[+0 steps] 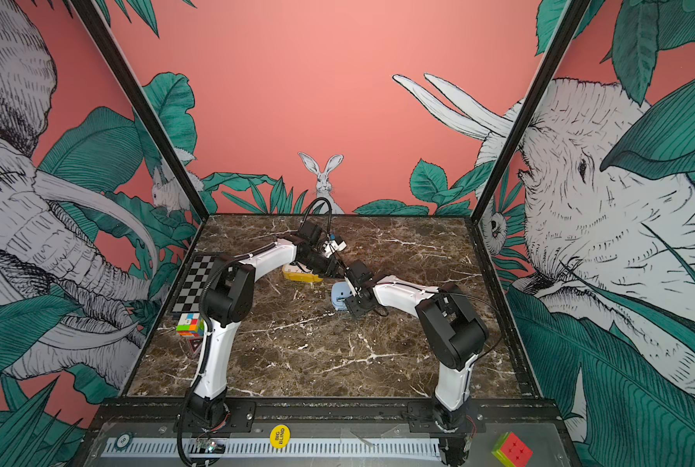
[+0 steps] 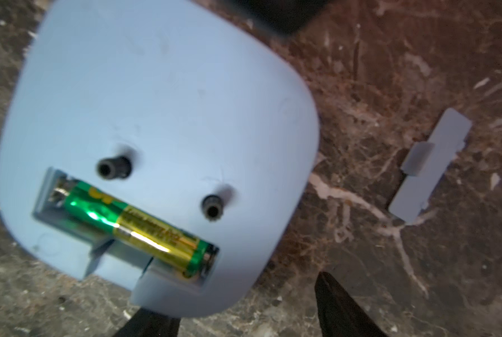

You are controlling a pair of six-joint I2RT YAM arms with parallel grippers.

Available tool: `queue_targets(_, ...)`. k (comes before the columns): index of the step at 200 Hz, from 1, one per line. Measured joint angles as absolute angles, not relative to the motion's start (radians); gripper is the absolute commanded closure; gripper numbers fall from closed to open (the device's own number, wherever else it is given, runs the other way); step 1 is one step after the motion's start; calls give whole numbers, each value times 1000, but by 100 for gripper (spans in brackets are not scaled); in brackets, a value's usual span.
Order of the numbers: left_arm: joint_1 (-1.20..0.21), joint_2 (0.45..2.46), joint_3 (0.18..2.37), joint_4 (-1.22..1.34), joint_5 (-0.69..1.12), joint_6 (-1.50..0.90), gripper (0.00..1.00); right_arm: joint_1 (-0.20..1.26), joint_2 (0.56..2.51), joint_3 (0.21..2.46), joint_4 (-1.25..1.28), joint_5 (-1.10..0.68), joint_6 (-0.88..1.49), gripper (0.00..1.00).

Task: Insert the battery into the alarm
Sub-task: Adjust the alarm at the center of the board.

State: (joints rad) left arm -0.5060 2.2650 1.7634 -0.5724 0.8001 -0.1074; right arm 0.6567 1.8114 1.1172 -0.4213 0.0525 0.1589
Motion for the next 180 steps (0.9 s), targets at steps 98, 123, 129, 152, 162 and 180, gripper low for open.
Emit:
queue_targets(98,-502,2238,1639,-524,818,-109,37,557,1844,1131,-395,85,264,30)
queue_targets(123,-498,2213,1600,-524,818,-117,38,528,1876,1182,-393,78,270,29)
queue_targets(129,-496,2209,1592,-524,817,-119,38,525,1882,1197,-397,79,268,30)
queue_targets(152,-490,2201,1581,-524,819,-131,38,517,1897,1242,-407,82,255,30)
queue_targets(162,-490,2201,1580,-522,822,-139,38,510,1897,1253,-410,77,250,31)
queue_targets(180,-492,2199,1577,-517,837,-150,38,493,1897,1264,-413,63,247,36)
